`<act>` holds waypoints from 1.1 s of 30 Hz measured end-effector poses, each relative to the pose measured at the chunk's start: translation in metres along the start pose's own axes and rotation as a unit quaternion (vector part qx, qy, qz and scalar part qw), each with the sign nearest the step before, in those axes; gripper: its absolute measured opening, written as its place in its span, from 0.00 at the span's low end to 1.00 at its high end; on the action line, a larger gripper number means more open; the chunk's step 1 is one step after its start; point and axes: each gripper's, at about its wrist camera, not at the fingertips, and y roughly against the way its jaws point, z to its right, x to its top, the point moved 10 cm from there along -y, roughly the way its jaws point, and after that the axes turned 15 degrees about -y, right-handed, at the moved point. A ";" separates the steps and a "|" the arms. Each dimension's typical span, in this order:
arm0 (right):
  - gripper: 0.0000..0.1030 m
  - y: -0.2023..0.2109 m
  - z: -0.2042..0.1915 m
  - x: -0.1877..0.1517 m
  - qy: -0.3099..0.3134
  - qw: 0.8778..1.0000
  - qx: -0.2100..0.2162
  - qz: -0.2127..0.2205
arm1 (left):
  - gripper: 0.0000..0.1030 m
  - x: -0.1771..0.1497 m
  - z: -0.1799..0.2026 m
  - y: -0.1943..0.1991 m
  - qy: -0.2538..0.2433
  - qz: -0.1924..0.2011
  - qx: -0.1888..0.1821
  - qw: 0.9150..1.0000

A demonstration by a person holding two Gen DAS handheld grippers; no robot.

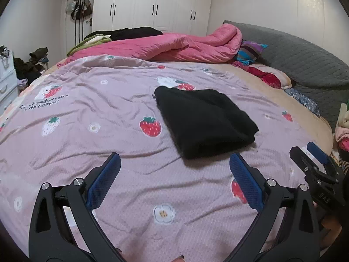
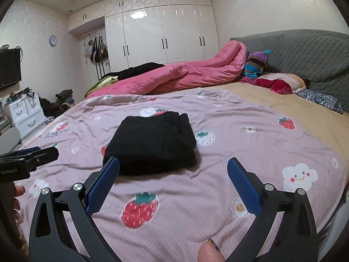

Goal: Fold small clothes

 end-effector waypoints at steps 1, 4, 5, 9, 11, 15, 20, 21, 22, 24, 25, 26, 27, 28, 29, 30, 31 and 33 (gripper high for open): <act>0.96 0.001 -0.001 -0.001 0.002 1.000 0.000 0.000 | 0.91 -0.002 0.000 0.001 0.000 0.000 0.001 1.000; 0.96 0.005 -0.002 -0.006 0.006 1.000 -0.001 -0.002 | 0.91 -0.009 -0.001 0.002 0.004 -0.001 0.004 1.000; 0.96 0.005 -0.001 -0.007 0.005 1.000 0.000 -0.005 | 0.91 -0.012 -0.001 0.003 0.005 -0.002 0.003 1.000; 0.96 -0.006 0.004 -0.024 -0.003 0.999 -0.018 -0.037 | 0.91 -0.024 -0.004 -0.001 0.013 -0.013 0.000 1.000; 0.96 -0.015 0.009 -0.035 -0.005 0.998 -0.030 -0.057 | 0.91 -0.029 -0.004 -0.006 0.016 -0.020 -0.002 1.000; 0.96 -0.024 0.009 -0.047 0.014 0.996 -0.046 -0.069 | 0.91 -0.034 -0.003 -0.013 0.016 -0.028 -0.004 0.999; 0.96 -0.027 0.006 -0.054 0.022 0.997 -0.043 -0.066 | 0.91 -0.040 -0.006 -0.022 0.018 -0.038 -0.001 0.999; 0.96 -0.029 0.005 -0.056 0.024 0.996 -0.042 -0.069 | 0.91 -0.040 -0.007 -0.023 0.020 -0.039 -0.002 0.999; 0.96 -0.031 0.005 -0.057 0.025 0.996 -0.042 -0.069 | 0.91 -0.041 -0.007 -0.025 0.023 -0.039 -0.004 0.999; 0.96 -0.033 0.005 -0.057 0.029 0.996 -0.046 -0.065 | 0.91 -0.042 -0.009 -0.027 0.029 -0.042 -0.004 0.999; 0.96 -0.033 0.005 -0.057 0.030 0.997 -0.047 -0.062 | 0.91 -0.042 -0.009 -0.027 0.030 -0.042 -0.003 0.999; 0.96 -0.033 0.004 -0.056 0.031 0.997 -0.047 -0.059 | 0.91 -0.043 -0.010 -0.028 0.030 -0.042 -0.001 0.999; 0.96 -0.033 0.004 -0.056 0.031 0.997 -0.045 -0.055 | 0.91 -0.043 -0.011 -0.028 0.029 -0.043 0.002 0.999; 0.96 -0.033 0.004 -0.055 0.030 0.997 -0.044 -0.054 | 0.91 -0.043 -0.011 -0.029 0.029 -0.045 0.004 0.999; 0.96 -0.033 0.004 -0.055 0.030 0.997 -0.045 -0.053 | 0.91 -0.044 -0.011 -0.029 0.029 -0.045 0.005 0.999; 0.96 -0.032 0.005 -0.055 0.029 0.997 -0.046 -0.053 | 0.91 -0.043 -0.012 -0.029 0.029 -0.044 0.005 0.999; 0.96 -0.032 0.006 -0.054 0.028 0.997 -0.046 -0.052 | 0.91 -0.043 -0.012 -0.029 0.030 -0.043 0.005 0.999; 0.96 -0.030 0.007 -0.052 0.023 0.998 -0.045 -0.047 | 0.91 -0.042 -0.011 -0.029 0.030 -0.042 0.004 0.999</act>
